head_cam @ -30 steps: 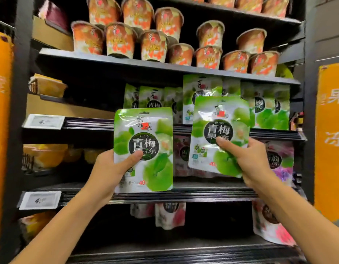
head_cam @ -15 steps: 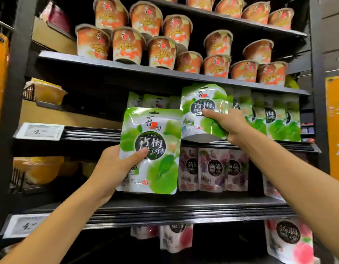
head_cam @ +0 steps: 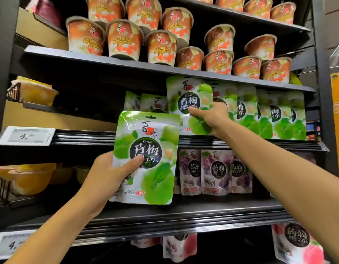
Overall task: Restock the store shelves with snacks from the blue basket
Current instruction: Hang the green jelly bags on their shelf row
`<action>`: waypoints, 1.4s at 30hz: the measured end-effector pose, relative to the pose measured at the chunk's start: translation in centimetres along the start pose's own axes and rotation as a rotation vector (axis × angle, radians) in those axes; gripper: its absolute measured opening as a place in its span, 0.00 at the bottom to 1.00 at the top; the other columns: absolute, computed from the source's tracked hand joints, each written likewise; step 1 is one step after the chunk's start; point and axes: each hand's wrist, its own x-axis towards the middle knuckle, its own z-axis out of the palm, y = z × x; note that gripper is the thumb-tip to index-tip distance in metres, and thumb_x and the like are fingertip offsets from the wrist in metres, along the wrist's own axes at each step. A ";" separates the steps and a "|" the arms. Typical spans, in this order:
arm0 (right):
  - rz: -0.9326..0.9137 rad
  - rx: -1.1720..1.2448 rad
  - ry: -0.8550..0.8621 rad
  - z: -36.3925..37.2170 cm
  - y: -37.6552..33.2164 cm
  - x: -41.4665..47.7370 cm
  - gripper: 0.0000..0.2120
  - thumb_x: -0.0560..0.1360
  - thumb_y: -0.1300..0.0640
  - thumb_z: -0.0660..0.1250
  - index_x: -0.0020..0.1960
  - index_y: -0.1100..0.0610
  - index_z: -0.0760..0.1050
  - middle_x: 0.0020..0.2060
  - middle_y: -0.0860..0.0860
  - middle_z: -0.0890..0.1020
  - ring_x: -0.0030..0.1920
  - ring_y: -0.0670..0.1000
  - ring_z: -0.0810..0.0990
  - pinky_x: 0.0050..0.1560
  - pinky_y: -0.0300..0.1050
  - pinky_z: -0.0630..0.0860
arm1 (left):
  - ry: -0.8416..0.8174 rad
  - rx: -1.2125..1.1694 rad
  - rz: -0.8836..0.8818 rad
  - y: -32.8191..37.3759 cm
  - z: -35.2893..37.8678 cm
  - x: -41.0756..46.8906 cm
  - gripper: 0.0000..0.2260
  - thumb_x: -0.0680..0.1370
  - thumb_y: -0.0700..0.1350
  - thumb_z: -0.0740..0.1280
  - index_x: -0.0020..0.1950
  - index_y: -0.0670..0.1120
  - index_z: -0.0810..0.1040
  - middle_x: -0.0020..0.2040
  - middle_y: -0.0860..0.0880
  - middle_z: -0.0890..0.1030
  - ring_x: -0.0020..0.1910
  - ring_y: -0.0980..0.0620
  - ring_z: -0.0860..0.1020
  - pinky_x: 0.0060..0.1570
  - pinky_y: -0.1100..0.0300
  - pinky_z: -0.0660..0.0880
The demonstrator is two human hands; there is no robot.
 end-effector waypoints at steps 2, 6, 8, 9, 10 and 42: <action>-0.016 -0.020 0.000 0.1 0.5 -0.1 0.31 0.64 0.53 0.81 0.62 0.64 0.75 0.49 0.58 0.85 0.49 0.56 0.84 0.51 0.58 0.82 | -0.002 -0.007 0.006 -0.2 0.0 -0.1 0.11 0.70 0.49 0.73 0.49 0.47 0.85 0.47 0.47 0.87 0.45 0.47 0.86 0.38 0.63 0.81; -0.095 -0.142 -0.007 -0.6 0.9 -0.5 0.17 0.67 0.52 0.79 0.42 0.58 0.73 0.31 0.47 0.80 0.31 0.39 0.81 0.28 0.33 0.75 | -0.004 -0.005 0.012 -0.6 -0.2 -0.3 0.08 0.70 0.49 0.73 0.48 0.50 0.85 0.47 0.48 0.87 0.45 0.48 0.86 0.38 0.63 0.80; -0.138 -0.245 -0.001 -1.2 0.9 -1.0 0.20 0.68 0.48 0.78 0.45 0.62 0.76 0.37 0.51 0.80 0.37 0.44 0.81 0.39 0.36 0.76 | 0.002 -0.006 0.021 -0.8 -0.3 -0.4 0.09 0.70 0.50 0.73 0.48 0.51 0.85 0.47 0.48 0.87 0.45 0.48 0.86 0.38 0.64 0.80; -0.158 -0.290 0.001 -1.6 0.9 -1.2 0.22 0.68 0.46 0.77 0.46 0.64 0.77 0.38 0.53 0.79 0.39 0.49 0.79 0.47 0.43 0.78 | 0.008 -0.011 0.021 -0.9 -0.4 -0.4 0.09 0.69 0.50 0.73 0.48 0.51 0.85 0.47 0.48 0.87 0.45 0.49 0.86 0.38 0.64 0.80; -0.180 -0.328 0.017 -1.9 0.9 -1.4 0.22 0.69 0.46 0.77 0.42 0.65 0.76 0.35 0.56 0.76 0.38 0.51 0.76 0.54 0.50 0.78 | 0.015 -0.017 0.020 -1.0 -0.4 -0.4 0.10 0.69 0.50 0.73 0.49 0.51 0.85 0.47 0.48 0.87 0.45 0.49 0.86 0.38 0.63 0.80; -0.209 -0.519 0.129 -3.9 1.9 -0.9 0.11 0.69 0.58 0.79 0.48 0.59 0.81 0.45 0.60 0.84 0.22 0.43 0.80 0.19 0.32 0.68 | 0.072 -0.070 -0.028 -0.7 -0.2 -1.0 0.16 0.67 0.51 0.73 0.52 0.47 0.84 0.47 0.47 0.87 0.45 0.47 0.86 0.37 0.61 0.81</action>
